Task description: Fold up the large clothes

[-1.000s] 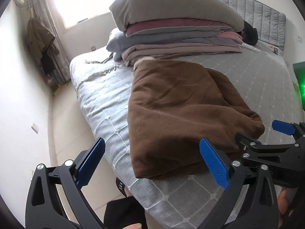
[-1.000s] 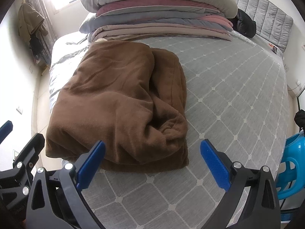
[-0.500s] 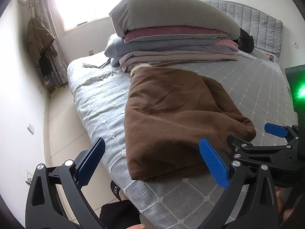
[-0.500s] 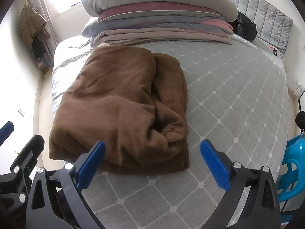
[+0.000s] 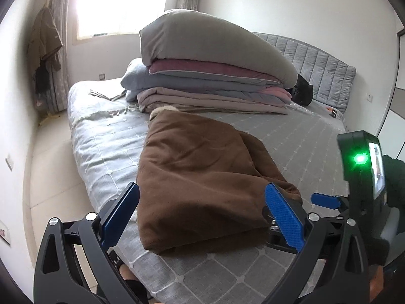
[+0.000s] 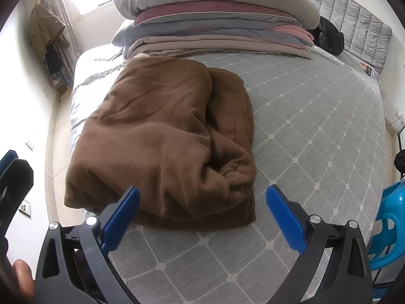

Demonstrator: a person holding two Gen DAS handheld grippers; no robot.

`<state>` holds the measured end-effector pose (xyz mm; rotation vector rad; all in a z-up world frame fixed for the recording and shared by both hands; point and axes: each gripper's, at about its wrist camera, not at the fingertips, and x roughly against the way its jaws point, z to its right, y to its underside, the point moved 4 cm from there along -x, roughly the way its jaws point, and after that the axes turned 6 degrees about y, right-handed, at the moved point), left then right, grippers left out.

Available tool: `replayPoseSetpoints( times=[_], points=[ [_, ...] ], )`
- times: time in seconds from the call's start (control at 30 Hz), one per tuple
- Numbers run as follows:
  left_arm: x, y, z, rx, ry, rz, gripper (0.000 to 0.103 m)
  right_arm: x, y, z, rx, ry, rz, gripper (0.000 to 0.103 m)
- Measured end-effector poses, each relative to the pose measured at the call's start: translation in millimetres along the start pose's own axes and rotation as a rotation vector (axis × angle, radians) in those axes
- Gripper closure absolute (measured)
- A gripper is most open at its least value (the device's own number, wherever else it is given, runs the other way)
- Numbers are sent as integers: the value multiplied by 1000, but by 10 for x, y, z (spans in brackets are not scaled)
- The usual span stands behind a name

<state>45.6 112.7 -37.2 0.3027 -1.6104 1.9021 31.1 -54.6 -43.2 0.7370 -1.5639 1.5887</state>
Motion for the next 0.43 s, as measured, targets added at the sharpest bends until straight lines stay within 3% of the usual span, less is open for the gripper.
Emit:
replayPoseSetpoints(
  times=[0.2, 0.3, 0.43],
  points=[
    [-132, 50, 18, -95, -213, -48, 7, 156, -27, 140, -25, -7, 50, 7],
    [-195, 111, 0, -81, -237, -117, 7, 228, -19, 243, -41, -6, 72, 7],
    [-141, 141, 35, -80, -235, -133, 7, 300, 10, 377, -58, -4, 92, 7]
  ],
)
